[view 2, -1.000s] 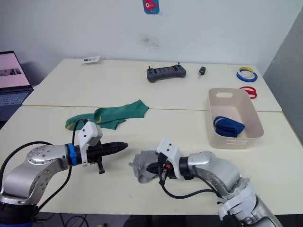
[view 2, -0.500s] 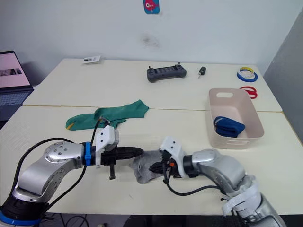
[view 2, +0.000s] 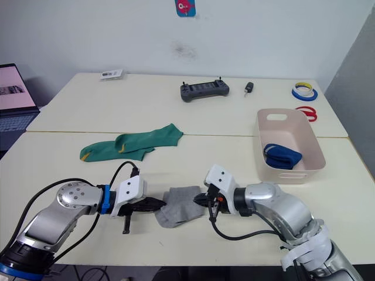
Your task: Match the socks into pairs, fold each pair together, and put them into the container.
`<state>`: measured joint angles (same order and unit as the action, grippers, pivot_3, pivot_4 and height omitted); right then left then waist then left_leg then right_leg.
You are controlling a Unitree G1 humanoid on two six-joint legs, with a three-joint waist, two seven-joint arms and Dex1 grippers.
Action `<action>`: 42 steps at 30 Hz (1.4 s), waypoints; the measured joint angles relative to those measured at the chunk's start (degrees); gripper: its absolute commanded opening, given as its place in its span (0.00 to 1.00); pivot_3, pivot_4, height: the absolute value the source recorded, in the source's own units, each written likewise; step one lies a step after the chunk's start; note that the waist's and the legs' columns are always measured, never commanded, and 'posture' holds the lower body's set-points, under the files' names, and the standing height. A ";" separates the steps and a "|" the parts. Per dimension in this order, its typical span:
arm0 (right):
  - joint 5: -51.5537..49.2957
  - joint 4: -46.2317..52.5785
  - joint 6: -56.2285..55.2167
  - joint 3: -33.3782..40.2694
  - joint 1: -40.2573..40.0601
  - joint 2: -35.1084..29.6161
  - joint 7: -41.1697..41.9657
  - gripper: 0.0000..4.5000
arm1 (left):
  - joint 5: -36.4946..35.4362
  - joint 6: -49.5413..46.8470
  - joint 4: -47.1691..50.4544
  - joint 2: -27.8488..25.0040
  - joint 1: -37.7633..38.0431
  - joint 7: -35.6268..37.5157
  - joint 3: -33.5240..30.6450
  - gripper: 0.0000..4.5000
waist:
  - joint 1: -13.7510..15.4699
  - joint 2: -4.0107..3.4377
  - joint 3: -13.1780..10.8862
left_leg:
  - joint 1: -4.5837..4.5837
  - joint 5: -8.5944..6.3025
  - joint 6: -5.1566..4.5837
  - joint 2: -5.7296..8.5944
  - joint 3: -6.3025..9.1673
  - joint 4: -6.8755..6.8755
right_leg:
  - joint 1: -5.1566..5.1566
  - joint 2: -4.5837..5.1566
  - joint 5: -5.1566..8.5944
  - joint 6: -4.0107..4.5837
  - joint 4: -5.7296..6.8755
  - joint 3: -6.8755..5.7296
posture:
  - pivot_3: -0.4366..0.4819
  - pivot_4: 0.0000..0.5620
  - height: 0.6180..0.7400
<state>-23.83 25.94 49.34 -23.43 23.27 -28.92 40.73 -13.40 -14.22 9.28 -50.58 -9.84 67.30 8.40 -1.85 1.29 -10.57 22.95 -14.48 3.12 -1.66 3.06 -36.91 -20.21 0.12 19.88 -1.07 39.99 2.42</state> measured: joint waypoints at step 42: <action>16.10 -14.27 -14.91 -5.33 0.70 7.11 -1.74 0.00 | -0.90 -8.35 3.58 5.57 -0.28 -10.28 1.47 0.00 | 0.01 -0.04 0.05 | -0.12 0.00 0.01 0.02 0.00 -0.01 | 0.11 0.04 -0.01 0.01 0.02 0.01 | 0.48 0.27 1.00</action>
<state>-7.74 11.66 34.43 -28.76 23.97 -21.81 38.99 -14.30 -22.57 12.86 -45.01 -10.12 57.02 9.88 -1.84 1.24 -10.52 22.83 -14.48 3.13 -1.64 3.06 -36.93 -20.10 0.15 19.87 -1.07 40.01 2.44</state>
